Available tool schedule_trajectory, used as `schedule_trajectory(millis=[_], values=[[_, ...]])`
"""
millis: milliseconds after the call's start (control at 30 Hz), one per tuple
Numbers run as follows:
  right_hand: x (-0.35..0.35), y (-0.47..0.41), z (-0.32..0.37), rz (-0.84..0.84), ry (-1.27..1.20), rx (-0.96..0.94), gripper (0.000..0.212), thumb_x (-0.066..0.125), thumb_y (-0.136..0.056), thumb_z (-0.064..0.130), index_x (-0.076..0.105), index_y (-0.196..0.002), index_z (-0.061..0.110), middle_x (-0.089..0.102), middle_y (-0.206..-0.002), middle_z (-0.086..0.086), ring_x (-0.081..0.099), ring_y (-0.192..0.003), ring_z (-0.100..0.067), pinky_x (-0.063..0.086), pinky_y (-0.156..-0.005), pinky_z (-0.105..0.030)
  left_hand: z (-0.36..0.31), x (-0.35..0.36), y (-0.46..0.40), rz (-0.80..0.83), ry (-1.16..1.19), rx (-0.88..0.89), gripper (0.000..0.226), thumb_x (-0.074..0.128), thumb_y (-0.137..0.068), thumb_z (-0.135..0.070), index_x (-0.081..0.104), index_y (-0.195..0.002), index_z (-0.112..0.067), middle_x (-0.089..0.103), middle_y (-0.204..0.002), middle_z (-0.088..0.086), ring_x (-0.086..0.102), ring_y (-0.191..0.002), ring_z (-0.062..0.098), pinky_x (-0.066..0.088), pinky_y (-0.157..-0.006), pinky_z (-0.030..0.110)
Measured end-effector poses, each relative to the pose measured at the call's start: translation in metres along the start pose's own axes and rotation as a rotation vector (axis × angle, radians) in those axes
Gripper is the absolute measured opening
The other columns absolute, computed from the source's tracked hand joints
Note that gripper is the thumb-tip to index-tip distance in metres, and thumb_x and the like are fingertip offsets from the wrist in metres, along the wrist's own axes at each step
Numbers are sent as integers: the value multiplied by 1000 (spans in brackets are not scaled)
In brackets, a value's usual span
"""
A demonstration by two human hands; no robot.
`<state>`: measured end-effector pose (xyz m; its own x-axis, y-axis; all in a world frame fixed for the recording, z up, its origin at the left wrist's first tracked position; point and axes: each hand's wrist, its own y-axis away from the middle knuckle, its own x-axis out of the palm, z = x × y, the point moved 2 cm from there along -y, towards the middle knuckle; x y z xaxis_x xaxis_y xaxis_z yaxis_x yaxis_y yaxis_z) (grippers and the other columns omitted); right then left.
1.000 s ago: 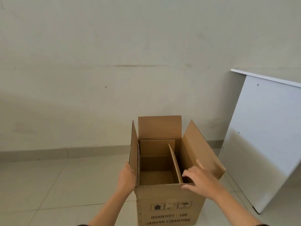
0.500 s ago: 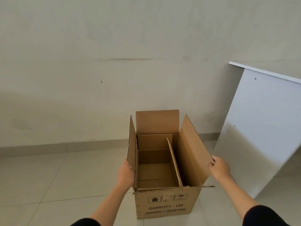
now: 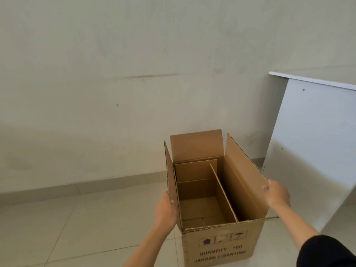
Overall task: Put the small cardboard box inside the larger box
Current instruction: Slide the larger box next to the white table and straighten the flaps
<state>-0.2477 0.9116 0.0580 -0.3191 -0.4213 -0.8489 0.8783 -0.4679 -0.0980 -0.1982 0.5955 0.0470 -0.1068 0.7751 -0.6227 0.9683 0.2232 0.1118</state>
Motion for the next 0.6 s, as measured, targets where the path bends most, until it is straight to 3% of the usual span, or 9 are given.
schedule_trajectory(millis=[133, 300, 467, 600], values=[[-19, -28, -22, -19, 26, 20, 20, 50, -93, 7, 61, -106, -4, 67, -101, -29, 60, -99, -44, 48, -80, -43, -24, 29, -5, 1, 6, 0, 36, 32, -100, -12, 41, -134, -8, 58, -127, 14, 57, -111, 27, 46, -86, 31], [-36, -74, -56, -48, -2, -3, 15, 53, -91, 5, 62, -97, -5, 67, -95, -30, 59, -96, -45, 48, -77, -43, -64, 72, -3, -15, 16, -9, 40, 32, -101, -14, 35, -140, -8, 53, -134, 15, 52, -121, 29, 45, -100, 37], [-48, -110, -93, -26, -17, -17, 13, 53, -91, 5, 61, -90, -6, 67, -92, -29, 59, -94, -44, 44, -71, -40, -86, 112, -3, -52, 59, -30, 37, 34, -100, -13, 40, -137, -9, 58, -129, 12, 56, -115, 27, 49, -98, 38], [-49, -126, -121, -33, -44, -42, 23, 53, -90, 2, 47, -68, 4, 65, -81, -27, 59, -86, -43, 36, -64, -35, -95, 145, -4, -68, 64, -55, 34, 36, -99, -15, 43, -133, -11, 62, -121, 13, 62, -106, 30, 55, -90, 43]])
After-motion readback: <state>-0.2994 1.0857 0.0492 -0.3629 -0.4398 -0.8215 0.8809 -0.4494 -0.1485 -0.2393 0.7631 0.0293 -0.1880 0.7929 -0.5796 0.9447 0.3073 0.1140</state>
